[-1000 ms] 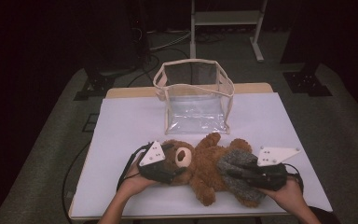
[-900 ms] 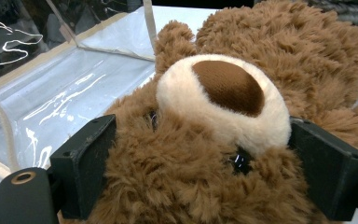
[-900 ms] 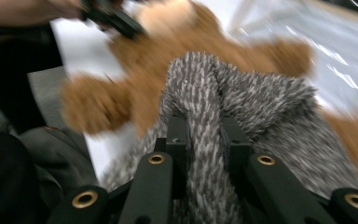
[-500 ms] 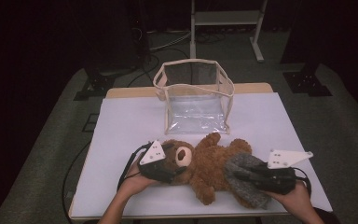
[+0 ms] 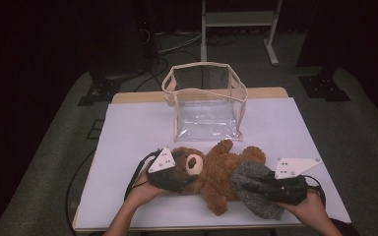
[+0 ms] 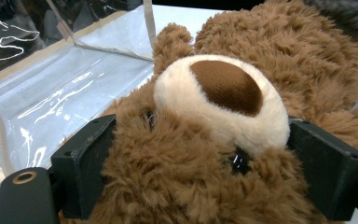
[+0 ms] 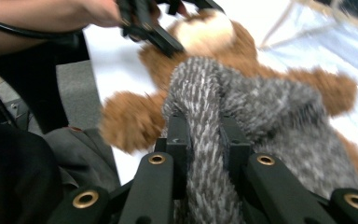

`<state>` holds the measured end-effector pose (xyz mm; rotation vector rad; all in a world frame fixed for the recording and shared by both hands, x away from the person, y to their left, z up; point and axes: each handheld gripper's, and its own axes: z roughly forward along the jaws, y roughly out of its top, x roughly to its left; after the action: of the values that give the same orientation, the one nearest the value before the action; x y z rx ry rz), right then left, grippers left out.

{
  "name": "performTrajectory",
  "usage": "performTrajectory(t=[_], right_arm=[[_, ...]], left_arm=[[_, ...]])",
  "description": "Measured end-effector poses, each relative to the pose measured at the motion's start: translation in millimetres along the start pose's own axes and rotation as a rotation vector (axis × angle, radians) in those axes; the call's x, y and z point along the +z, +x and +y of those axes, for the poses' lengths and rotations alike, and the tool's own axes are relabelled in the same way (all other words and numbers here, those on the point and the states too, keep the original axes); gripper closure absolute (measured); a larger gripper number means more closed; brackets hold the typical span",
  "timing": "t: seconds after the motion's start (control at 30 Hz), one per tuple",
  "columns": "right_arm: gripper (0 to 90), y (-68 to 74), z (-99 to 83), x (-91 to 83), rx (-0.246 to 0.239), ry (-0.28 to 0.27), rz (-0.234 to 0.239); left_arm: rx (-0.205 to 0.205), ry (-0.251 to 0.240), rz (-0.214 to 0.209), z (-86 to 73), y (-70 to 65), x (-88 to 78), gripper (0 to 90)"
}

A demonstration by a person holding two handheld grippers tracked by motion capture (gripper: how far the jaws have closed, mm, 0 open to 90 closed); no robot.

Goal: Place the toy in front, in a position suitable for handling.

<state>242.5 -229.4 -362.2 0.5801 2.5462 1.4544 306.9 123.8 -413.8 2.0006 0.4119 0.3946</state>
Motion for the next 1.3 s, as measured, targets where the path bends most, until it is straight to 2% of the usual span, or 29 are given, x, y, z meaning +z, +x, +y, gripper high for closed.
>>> performTrajectory(t=[0.1, 0.17, 0.23, 0.33, 0.43, 0.47, 0.57, 0.63, 0.7, 0.77, 0.87, 1.0, 1.07, 1.13, 1.3], right_arm=[[77.1, 9.4, 21.2, 13.2, -0.057, 0.009, 0.059], [77.1, 15.0, 32.4, 28.0, -0.089, 0.036, 0.092], [77.1, 19.9, 41.4, 50.6, -0.124, 0.071, 0.132], [77.1, 23.7, 42.5, 75.0, -0.148, 0.123, 0.162], [77.1, 27.5, 31.5, 85.5, -0.175, 0.191, 0.151], [77.2, 28.5, 26.4, 84.9, -0.191, 0.210, 0.144], [77.3, 27.5, 12.9, 73.5, -0.176, 0.232, 0.124], [77.3, 25.3, 7.9, 61.8, -0.155, 0.221, 0.102], [77.3, 23.1, 7.3, 51.1, -0.141, 0.202, 0.078], [77.3, 21.4, 10.5, 45.8, -0.138, 0.181, 0.060], [77.0, 21.7, 20.3, 49.1, -0.156, 0.160, 0.046], [77.2, 27.4, 31.7, 69.0, -0.194, 0.136, 0.033], [77.1, 30.6, 31.2, 78.1, -0.220, 0.153, 0.030], [77.0, 29.9, 29.2, 76.6, -0.220, 0.155, 0.022], [77.1, 24.1, 21.6, 51.1, -0.158, 0.104, -0.034]], left_arm=[[0.001, 0.008, 0.008, 1.8, -0.9, 0.5, 14.0], [0.003, 0.012, 0.009, 2.6, -1.1, 0.9, 14.0], [0.010, 0.016, 0.011, 3.1, -0.8, 0.7, 14.0], [0.012, 0.016, 0.012, 3.0, -0.5, -0.3, 14.0], [0.021, 0.021, 0.007, 3.9, 1.0, -3.5, 13.9], [0.026, 0.018, 0.004, 4.1, 1.2, -5.0, 13.8], [0.031, 0.019, 0.003, 5.1, 2.1, -9.3, 13.8], [0.018, 0.016, 0.002, 4.8, 3.1, -10.8, 13.9], [-0.009, 0.019, -0.019, 2.9, 4.3, -9.4, 13.9], [-0.013, 0.020, -0.026, 1.2, 3.7, -7.6, 14.0], [0.004, 0.034, -0.039, 1.4, 1.9, -7.1, 13.9], [0.014, 0.036, -0.059, -1.0, 2.2, -9.0, 13.9], [0.017, 0.038, -0.064, -2.3, 3.1, -10.3, 13.9], [0.020, 0.038, -0.069, -2.9, 3.3, -11.1, 14.0], [0.008, 0.027, -0.073, -4.1, 3.6, -10.0, 14.5]])
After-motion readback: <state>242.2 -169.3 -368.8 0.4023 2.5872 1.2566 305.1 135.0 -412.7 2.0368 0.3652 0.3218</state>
